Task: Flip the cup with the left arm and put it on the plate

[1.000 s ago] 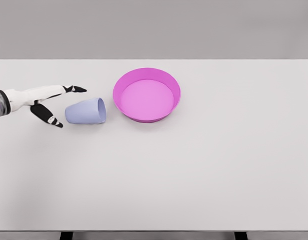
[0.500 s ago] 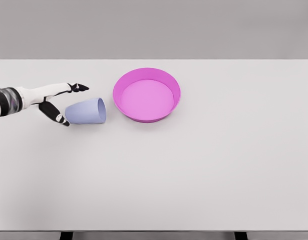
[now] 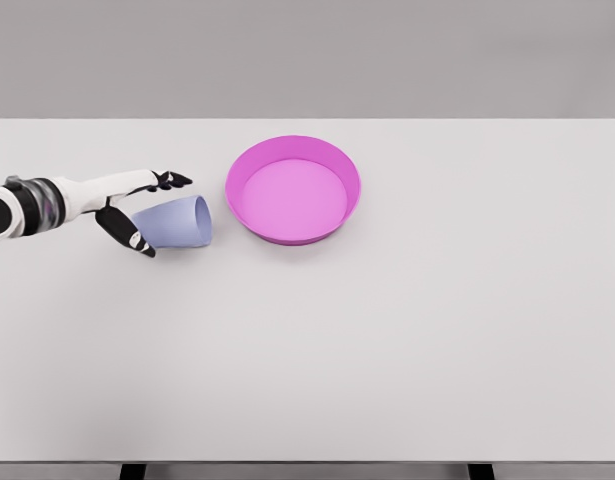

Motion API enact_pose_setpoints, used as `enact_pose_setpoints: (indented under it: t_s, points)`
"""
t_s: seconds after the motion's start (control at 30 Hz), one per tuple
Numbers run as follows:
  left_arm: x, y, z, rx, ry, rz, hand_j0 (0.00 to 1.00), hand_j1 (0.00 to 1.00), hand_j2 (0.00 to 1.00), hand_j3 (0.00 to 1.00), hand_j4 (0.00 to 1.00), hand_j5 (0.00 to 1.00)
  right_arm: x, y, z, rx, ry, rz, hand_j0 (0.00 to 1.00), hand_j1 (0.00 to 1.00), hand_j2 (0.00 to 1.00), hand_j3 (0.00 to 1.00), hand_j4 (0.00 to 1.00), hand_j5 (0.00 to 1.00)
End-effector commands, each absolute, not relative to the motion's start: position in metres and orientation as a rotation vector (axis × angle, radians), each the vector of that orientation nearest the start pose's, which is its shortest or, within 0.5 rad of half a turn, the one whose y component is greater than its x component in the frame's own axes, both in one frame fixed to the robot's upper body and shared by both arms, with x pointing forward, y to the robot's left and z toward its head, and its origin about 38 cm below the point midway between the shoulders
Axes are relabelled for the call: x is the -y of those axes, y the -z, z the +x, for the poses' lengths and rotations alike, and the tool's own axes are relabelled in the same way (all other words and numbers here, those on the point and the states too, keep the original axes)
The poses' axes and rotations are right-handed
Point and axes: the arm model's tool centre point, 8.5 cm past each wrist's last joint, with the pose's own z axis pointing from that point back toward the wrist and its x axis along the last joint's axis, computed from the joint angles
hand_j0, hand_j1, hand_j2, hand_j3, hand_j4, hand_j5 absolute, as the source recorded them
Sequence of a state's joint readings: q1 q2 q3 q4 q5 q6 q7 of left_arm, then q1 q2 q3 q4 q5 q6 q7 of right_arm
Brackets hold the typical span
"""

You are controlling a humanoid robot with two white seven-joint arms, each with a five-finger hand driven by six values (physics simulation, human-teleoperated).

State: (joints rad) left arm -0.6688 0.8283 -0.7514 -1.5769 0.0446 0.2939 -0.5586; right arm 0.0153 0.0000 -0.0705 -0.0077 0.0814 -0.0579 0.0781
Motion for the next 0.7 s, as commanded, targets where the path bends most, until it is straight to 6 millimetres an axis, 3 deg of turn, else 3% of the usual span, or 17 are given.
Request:
enact_pose_setpoints:
  t_s: [0.0, 0.57, 0.67]
  points:
    - [-0.299, -0.189, 0.446, 1.009, 1.333, 0.209, 1.0, 1.0, 1.0, 1.0, 1.0, 1.0, 0.265, 0.262, 0.0, 0.051, -0.015, -0.009, 1.0, 1.0, 1.0, 1.0, 1.0, 1.0]
    - [-0.268, -0.189, 0.448, 1.021, 1.299, 0.17, 1.0, 1.0, 1.0, 1.0, 1.0, 1.0, 0.265, 0.262, -0.001, 0.048, -0.015, -0.009, 1.0, 1.0, 1.0, 1.0, 1.0, 1.0]
    - [-0.271, -0.185, 0.45, 1.009, 1.288, 0.17, 1.0, 1.0, 1.0, 1.0, 1.0, 1.0, 0.265, 0.262, 0.0, 0.051, -0.015, -0.009, 1.0, 1.0, 1.0, 1.0, 1.0, 1.0]
